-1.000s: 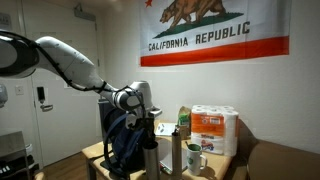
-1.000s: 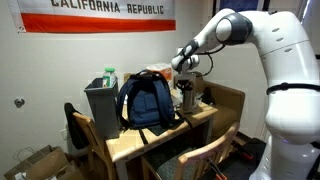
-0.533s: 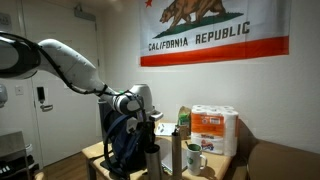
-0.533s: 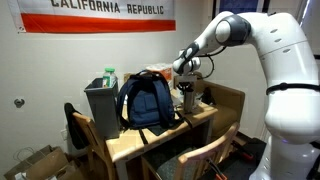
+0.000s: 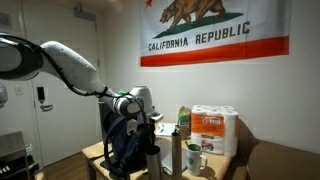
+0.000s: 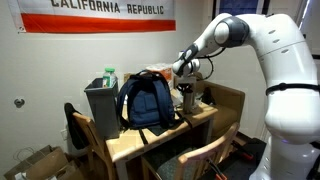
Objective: Pick the bottle in the bag and put it on the counter
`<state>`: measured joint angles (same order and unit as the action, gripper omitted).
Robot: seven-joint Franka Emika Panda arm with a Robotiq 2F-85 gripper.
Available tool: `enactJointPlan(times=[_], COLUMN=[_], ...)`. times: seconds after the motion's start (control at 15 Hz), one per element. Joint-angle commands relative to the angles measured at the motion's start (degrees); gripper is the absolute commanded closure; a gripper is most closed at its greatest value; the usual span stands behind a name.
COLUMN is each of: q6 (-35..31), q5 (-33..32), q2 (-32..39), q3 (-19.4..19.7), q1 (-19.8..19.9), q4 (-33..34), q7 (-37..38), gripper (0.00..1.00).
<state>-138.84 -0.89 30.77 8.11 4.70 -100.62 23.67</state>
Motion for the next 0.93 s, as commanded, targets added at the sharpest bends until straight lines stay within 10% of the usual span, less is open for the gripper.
enactJointPlan(times=[0.0, 0.27, 0.33, 0.87], q6=[-2.15, -2.24, -2.06, -0.86], q5=[1.50, 1.64, 1.72, 1.73], q2=[0.80, 1.22, 1.32, 0.95], q3=[0.24, 0.23, 0.21, 0.10], q1=[-0.03, -0.06, -0.05, -0.02], q4=[0.67, 1.77, 2.00, 3.59], q7=[-1.58, -1.50, -1.44, -1.81], gripper=[0.98, 0.98, 0.68, 0.15])
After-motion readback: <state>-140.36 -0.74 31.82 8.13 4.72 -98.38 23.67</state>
